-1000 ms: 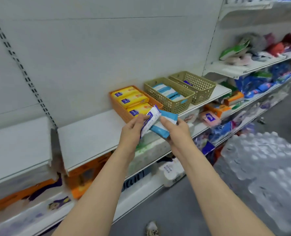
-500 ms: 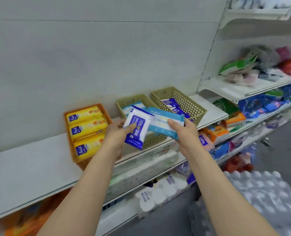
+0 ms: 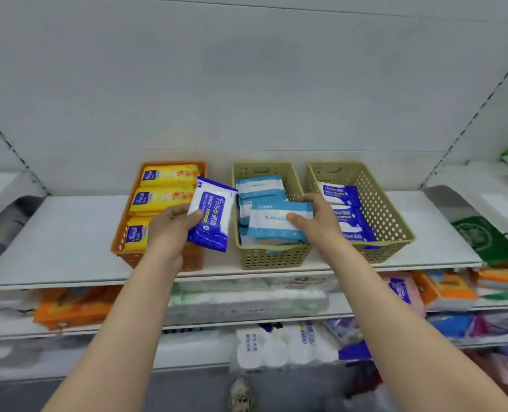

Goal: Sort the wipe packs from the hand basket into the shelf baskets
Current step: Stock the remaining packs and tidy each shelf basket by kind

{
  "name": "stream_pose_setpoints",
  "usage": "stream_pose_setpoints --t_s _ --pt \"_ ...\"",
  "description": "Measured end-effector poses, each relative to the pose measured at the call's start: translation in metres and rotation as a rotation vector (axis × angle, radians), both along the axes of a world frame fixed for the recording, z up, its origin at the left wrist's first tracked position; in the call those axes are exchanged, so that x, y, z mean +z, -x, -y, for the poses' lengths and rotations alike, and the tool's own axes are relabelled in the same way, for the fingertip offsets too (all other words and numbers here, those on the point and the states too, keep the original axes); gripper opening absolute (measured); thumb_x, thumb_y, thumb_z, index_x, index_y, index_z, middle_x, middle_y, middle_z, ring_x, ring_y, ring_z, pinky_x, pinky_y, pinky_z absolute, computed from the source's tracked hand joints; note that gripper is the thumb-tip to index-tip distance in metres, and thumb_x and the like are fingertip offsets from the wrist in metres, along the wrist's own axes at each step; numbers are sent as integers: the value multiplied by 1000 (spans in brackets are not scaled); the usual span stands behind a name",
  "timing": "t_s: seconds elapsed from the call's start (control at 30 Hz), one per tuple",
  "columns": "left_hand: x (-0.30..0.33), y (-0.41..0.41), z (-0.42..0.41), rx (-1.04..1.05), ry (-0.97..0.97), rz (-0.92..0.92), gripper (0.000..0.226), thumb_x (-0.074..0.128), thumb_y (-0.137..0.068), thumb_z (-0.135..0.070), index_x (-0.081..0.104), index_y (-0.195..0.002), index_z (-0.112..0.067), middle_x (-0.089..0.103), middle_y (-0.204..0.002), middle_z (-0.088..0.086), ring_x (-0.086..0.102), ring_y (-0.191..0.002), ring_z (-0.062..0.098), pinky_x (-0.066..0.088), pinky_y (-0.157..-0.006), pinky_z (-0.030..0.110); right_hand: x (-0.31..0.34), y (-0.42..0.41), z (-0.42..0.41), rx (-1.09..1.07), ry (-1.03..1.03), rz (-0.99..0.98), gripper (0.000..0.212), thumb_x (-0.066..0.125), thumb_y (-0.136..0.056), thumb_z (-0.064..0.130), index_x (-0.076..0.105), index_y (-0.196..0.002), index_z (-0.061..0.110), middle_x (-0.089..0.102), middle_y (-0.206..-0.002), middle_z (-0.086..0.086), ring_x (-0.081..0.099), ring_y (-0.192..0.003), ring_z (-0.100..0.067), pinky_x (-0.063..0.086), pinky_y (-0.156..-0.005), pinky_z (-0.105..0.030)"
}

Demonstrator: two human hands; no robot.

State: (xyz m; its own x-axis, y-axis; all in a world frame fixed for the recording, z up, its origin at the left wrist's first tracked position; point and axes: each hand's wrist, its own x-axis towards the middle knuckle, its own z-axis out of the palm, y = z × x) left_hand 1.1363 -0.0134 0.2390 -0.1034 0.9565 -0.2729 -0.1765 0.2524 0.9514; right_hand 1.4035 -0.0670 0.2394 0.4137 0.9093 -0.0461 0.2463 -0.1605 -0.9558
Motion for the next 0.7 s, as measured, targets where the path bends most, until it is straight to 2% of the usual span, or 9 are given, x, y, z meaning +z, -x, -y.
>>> stream_pose_setpoints --t_s 0.07,0.17,0.3,0.4,0.43,0.53,0.6,0.7 --pt "2 -4 -10 12 -23 -2 26 79 -79 -14 64 -100 -20 74 -97 5 73 -82 19 55 -66 31 -5 -1 -13 82 24 65 33 77 -82 13 59 -106 27 63 -117 -2 66 -93 -13 52 -58 -15" --pt "2 -14 -27 -2 -58 20 24 79 -79 -16 66 -97 -23 75 -92 1 74 -79 16 55 -61 28 -12 -1 -26 201 89 225 31 77 -82 14 58 -105 24 62 -120 -1 64 -96 -16 55 -65 -22" --pt "0 -26 -47 -65 -89 57 28 78 -80 -17 68 -105 -19 76 -94 3 74 -82 18 57 -67 31 -18 2 -42 297 231 602 33 79 -80 26 58 -105 24 61 -121 -4 57 -97 -16 45 -75 -25" --pt "-2 -35 -66 -118 -112 27 27 78 -80 -16 70 -105 -18 75 -95 5 73 -81 18 56 -64 29 -14 0 -54 368 290 965 37 79 -76 40 66 -108 27 56 -118 -3 54 -107 -20 46 -84 -31" --pt "-2 -40 -72 -139 -119 22 27 78 -80 -14 70 -105 -15 75 -95 6 73 -81 18 56 -63 28 -11 -2 -57 356 275 989 36 79 -75 42 68 -107 27 55 -115 -1 54 -108 -20 47 -86 -33" --pt "1 -55 -86 -224 -138 -15 23 78 -79 -10 73 -101 -13 76 -88 4 73 -75 16 56 -60 25 8 -16 -67 156 68 713 28 75 -81 40 71 -104 25 62 -100 6 60 -95 -12 45 -78 -25" --pt "6 -69 -92 -336 -137 -47 19 79 -77 -8 75 -94 -16 76 -85 5 72 -70 14 55 -57 21 25 -26 -74 81 -81 470 30 74 -84 35 69 -111 22 67 -104 10 62 -92 -3 46 -81 -20" --pt "17 -92 -98 -542 -121 -109 23 83 -70 -17 77 -93 -18 76 -89 7 73 -75 14 54 -59 21 43 -39 -83 246 -92 186 47 80 -79 31 63 -122 23 69 -110 12 66 -97 0 53 -86 -20"
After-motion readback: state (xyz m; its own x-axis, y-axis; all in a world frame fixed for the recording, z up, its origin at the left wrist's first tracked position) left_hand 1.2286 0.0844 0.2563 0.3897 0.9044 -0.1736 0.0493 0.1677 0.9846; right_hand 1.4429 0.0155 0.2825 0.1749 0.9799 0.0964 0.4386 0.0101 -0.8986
